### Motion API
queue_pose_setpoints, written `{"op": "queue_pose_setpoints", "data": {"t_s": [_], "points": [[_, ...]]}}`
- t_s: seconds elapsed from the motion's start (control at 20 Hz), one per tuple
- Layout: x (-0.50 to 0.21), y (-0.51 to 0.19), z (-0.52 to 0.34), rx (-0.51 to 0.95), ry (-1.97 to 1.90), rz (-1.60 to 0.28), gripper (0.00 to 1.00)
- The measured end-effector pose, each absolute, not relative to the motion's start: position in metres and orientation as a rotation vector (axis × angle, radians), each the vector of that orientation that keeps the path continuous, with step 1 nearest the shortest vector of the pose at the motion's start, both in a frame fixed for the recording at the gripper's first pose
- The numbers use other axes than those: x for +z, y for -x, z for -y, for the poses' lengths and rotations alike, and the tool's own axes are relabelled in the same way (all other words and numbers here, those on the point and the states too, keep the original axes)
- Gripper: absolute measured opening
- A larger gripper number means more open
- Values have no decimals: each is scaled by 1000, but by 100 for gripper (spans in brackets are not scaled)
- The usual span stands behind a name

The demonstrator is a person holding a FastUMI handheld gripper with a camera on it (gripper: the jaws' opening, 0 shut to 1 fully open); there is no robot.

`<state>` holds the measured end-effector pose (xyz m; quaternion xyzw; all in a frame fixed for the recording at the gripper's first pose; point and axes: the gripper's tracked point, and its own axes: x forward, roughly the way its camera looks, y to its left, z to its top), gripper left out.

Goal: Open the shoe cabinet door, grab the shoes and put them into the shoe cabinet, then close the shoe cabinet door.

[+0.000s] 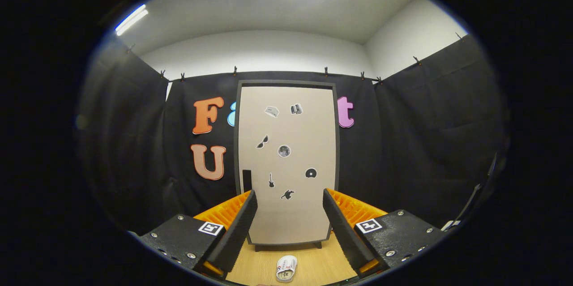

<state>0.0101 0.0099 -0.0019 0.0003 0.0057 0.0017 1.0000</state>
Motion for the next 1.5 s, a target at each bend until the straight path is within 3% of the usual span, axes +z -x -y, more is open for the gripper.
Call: {"op": "queue_pose_setpoints", "data": {"t_s": [0.85,1.5], "points": [[-41,-73,-82,43,33,-47,92],[-94,-191,-129,148,17,-109,92]]}}
